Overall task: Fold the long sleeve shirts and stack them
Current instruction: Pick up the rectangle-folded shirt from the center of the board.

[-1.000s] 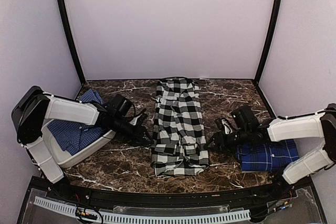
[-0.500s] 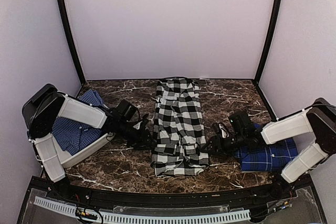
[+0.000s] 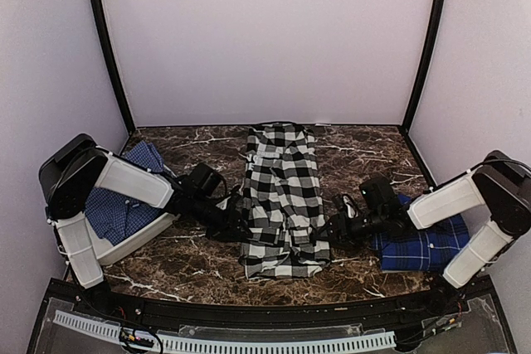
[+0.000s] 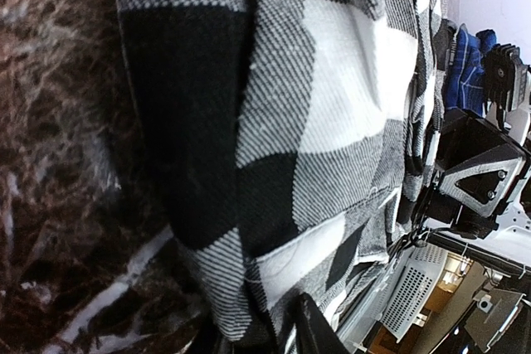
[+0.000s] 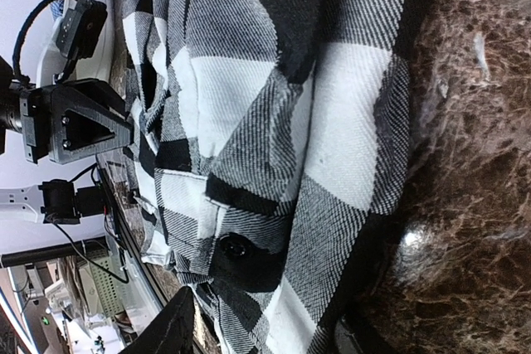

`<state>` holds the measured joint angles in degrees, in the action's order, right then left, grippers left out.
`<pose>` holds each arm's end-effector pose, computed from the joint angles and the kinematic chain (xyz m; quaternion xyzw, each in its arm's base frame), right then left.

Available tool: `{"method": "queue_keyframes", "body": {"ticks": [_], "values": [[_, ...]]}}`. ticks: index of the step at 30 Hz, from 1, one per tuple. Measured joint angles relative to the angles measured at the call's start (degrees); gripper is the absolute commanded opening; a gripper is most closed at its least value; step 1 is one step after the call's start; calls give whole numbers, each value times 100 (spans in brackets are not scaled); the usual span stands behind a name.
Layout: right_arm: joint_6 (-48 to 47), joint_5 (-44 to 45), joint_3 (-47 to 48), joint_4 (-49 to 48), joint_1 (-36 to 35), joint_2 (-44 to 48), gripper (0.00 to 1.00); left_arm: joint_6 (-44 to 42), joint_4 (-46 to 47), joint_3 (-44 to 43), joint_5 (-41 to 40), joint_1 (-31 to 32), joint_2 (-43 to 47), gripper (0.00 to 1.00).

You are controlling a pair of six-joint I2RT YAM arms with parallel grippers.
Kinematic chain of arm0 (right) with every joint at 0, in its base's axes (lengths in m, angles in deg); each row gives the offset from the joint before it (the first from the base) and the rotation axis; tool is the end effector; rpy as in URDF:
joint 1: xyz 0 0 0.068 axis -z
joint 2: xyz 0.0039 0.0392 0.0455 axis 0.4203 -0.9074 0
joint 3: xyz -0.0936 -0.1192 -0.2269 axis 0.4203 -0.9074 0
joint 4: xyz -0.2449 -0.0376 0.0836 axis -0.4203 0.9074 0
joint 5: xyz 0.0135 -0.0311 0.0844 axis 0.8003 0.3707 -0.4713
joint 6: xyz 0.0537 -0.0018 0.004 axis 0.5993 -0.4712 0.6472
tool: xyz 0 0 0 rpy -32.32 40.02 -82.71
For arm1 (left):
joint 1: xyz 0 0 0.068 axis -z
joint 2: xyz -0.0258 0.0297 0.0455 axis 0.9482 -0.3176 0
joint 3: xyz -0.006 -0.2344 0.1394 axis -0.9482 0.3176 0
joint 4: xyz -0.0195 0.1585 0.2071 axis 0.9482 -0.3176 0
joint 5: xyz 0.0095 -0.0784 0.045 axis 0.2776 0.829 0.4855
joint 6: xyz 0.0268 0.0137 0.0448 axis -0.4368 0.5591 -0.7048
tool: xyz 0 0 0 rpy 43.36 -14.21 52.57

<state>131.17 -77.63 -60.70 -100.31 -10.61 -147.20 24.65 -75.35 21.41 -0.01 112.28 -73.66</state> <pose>0.1951 0.1640 0.1182 -0.0245 0.8906 0.4455 0.0883 0.2499 -0.2435 0.1257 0.0496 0.9014 -0.4297 0.0206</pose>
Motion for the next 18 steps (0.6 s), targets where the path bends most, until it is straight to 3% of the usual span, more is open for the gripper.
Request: {"method": "queue_keyframes", "body": {"ticks": [14,18], "values": [[306,-155,-35,-769,-59,-452,36,420,444,258,195,0,0,20],[391,-173,-33,-1003,-127,-603,27,457,535,326,205,26,0,15]]}}
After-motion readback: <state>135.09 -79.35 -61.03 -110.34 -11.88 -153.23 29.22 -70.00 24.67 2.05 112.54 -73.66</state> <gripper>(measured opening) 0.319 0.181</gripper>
